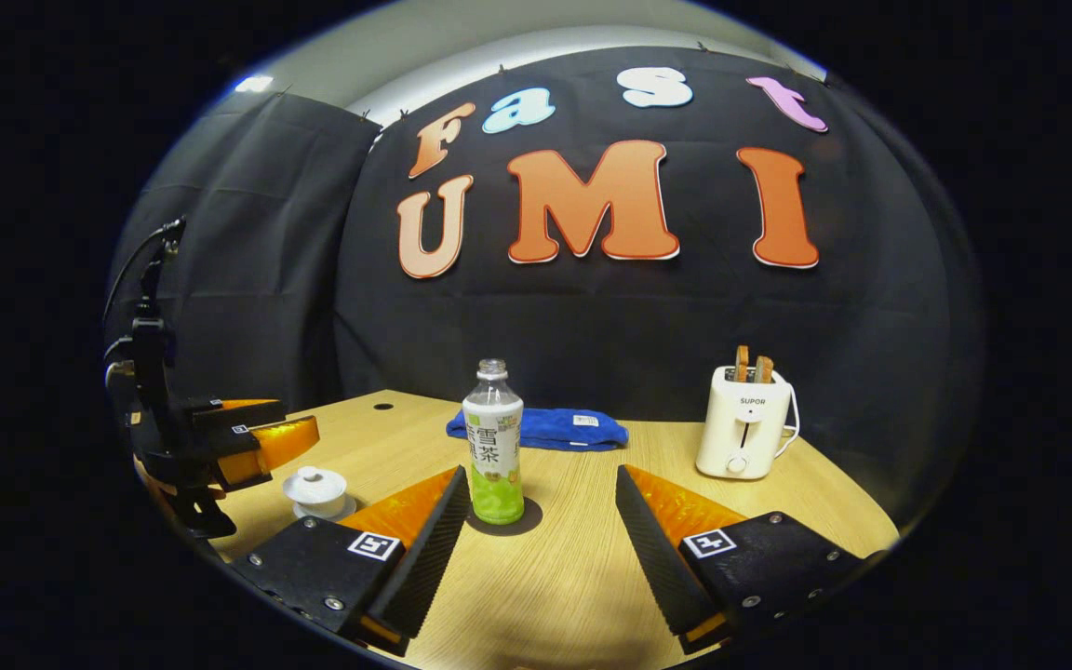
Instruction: Open the teacup lid with one hand, grasp the water bottle and pour water into the teacup with the other hand; after pouring, place the water bottle on the coaster and then close the teacup lid.
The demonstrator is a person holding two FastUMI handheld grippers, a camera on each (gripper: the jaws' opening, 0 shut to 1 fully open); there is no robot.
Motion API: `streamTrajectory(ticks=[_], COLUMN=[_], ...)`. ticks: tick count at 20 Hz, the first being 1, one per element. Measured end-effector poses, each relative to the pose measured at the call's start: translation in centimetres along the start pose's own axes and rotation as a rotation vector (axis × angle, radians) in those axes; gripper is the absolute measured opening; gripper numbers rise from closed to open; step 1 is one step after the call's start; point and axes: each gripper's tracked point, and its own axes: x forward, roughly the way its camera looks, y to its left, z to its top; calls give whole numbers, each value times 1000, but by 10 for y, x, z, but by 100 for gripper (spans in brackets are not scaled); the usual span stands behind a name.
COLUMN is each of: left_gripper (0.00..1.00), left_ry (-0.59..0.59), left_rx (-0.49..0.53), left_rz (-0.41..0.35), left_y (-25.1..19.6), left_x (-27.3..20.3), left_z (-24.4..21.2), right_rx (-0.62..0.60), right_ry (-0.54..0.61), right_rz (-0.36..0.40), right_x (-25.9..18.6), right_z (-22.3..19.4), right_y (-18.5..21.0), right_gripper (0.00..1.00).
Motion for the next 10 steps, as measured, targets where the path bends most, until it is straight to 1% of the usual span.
streamTrajectory(ticks=[2, 4, 5, 6, 7, 10], left_gripper=[94, 94, 100, 95, 100, 99], left_ry=[-48, -82, -96, -111, -126, -190], left_rx=[-2, -8, -12, -16, -18, -25], left_rz=[-14, -13, -12, -10, -7, 11], left_y=[-9, -12, -13, -13, -12, -3], left_x=[-9, -18, -22, -26, -30, -41], left_z=[18, 30, 36, 42, 47, 65], right_rx=[-13, -6, -2, 0, -2, -18], right_ry=[-16, -37, -50, -64, -80, -101], right_rz=[24, 29, 20, 10, -2, -15], right_x=[-8, -16, -18, -21, -23, -31], right_z=[5, 12, 16, 19, 25, 32], right_y=[11, 17, 17, 18, 18, 20], right_gripper=[95, 95, 94, 95, 95, 95])
